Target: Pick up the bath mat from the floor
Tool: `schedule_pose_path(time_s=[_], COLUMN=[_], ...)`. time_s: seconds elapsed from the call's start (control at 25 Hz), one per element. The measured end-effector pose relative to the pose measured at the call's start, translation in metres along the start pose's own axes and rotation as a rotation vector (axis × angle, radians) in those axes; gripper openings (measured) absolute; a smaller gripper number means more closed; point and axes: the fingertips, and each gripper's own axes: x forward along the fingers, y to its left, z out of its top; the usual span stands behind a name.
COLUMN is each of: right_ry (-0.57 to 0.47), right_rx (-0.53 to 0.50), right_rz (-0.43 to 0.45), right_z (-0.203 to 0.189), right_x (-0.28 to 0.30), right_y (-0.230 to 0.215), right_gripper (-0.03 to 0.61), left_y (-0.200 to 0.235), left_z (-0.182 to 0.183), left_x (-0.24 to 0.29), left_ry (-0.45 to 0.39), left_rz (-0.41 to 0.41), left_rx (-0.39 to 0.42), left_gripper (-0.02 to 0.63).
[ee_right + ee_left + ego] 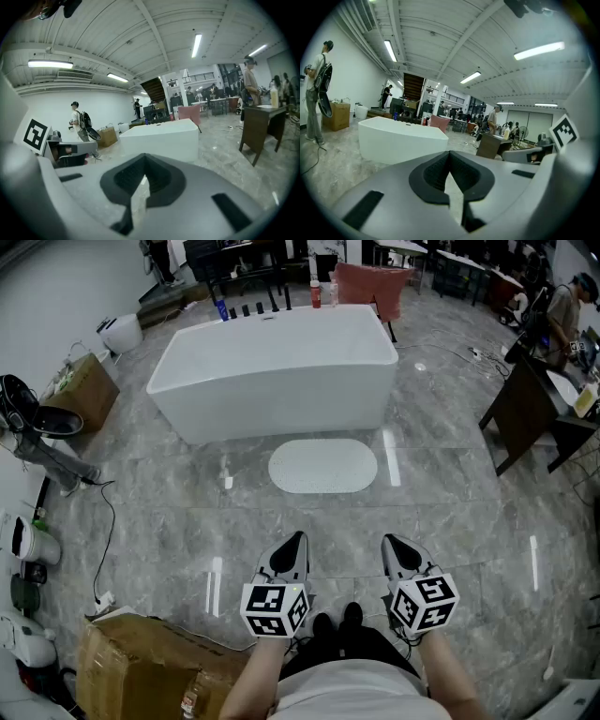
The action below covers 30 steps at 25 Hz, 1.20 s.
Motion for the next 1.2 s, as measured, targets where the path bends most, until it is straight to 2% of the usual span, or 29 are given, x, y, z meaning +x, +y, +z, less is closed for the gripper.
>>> schedule_pose_path(time_s=[0.2, 0.36, 0.6, 0.76, 0.84, 1.0, 1.2], right_ry=[0.012, 0.006, 0.018, 0.032, 0.029, 0.034, 0.040], right_rx=[0.018, 0.045, 0.070, 0.049, 0.051, 0.078, 0.093], right_rz=[0.012, 0.011, -0.045, -0.099, -0.109, -0.106, -0.094], right_z=[-0.001, 0.003, 0.000, 0.001, 0.004, 0.005, 0.010], right_x=[0.002, 0.006, 0.013, 0.013, 0.012, 0.013, 0.026], right_y=[-0.009, -0.021, -0.051, -0.076, -0.089, -0.114, -0.140], right_gripper=[0.000, 0.000, 0.002, 0.005, 0.029, 0.075, 0.081], left_y=[-0.003, -0.007, -0.004, 0.000, -0.001, -0.006, 0.000], left_z=[0.000, 0.000, -0.003, 0.003, 0.007, 0.009, 0.018], left_x=[0.006, 0.015, 0.026, 0.034, 0.039, 0.049, 0.066], left_ry=[0.014, 0.027, 0.043, 0.032, 0.018, 0.004, -0.012], left_rz=[0.015, 0.022, 0.042, 0.066, 0.079, 0.092, 0.122], left_rx=[-0.010, 0.011, 0.018, 0.002, -0.011, -0.013, -0.032], left_gripper=[0.003, 0.003, 0.008, 0.040, 0.066, 0.118, 0.143])
